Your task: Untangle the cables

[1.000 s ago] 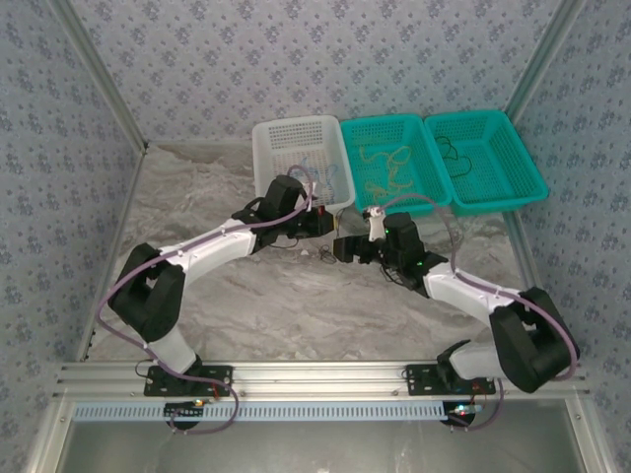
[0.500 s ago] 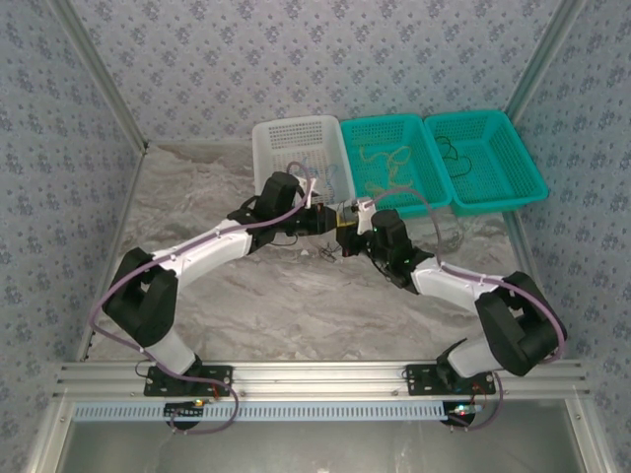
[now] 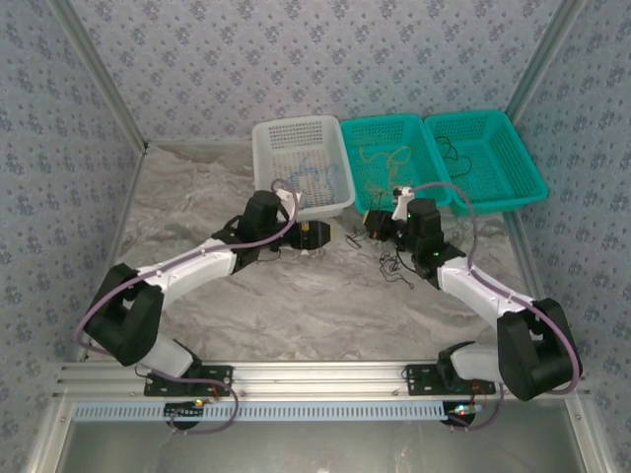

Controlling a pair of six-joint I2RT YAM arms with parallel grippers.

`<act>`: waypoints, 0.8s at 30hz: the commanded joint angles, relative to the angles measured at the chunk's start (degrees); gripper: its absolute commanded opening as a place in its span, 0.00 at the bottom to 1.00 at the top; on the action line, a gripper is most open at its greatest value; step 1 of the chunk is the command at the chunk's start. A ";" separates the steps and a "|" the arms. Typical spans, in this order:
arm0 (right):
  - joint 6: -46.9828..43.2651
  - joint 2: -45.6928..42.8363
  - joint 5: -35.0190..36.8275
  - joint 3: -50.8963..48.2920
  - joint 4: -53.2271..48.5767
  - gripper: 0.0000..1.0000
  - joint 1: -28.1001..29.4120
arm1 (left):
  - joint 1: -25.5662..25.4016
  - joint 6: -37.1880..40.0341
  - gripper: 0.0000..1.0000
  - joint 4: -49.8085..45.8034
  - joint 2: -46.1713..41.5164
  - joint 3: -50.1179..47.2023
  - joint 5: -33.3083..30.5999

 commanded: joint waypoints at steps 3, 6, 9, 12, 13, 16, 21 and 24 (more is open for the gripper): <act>7.85 -1.53 -3.97 1.32 -1.75 0.00 -0.65 | -1.82 -1.14 0.86 12.03 4.01 -0.40 4.96; 8.15 -1.95 -4.36 1.36 -1.29 0.00 -0.47 | -2.31 -3.84 0.86 15.67 6.57 0.42 6.21; 8.14 -2.15 -4.68 1.48 -1.29 0.00 -0.37 | -2.41 -4.98 0.86 17.86 8.96 1.47 7.88; 8.38 -2.16 -5.60 1.63 -0.29 0.00 -0.08 | -2.81 -4.32 0.85 17.53 11.82 3.71 9.16; 8.47 -2.07 -5.84 1.67 0.01 0.00 0.01 | -2.93 -4.28 0.85 17.40 12.70 4.49 9.38; 8.66 -1.77 -7.08 2.08 1.15 0.00 0.67 | -3.51 -4.28 0.85 17.07 15.95 7.88 11.29; 10.16 -1.97 -8.85 2.01 4.07 0.00 1.40 | -4.77 -4.19 0.84 16.13 21.18 12.71 12.18; 10.23 -4.44 -8.65 2.20 4.06 0.00 1.00 | -4.78 -5.26 0.68 14.84 23.65 13.15 8.78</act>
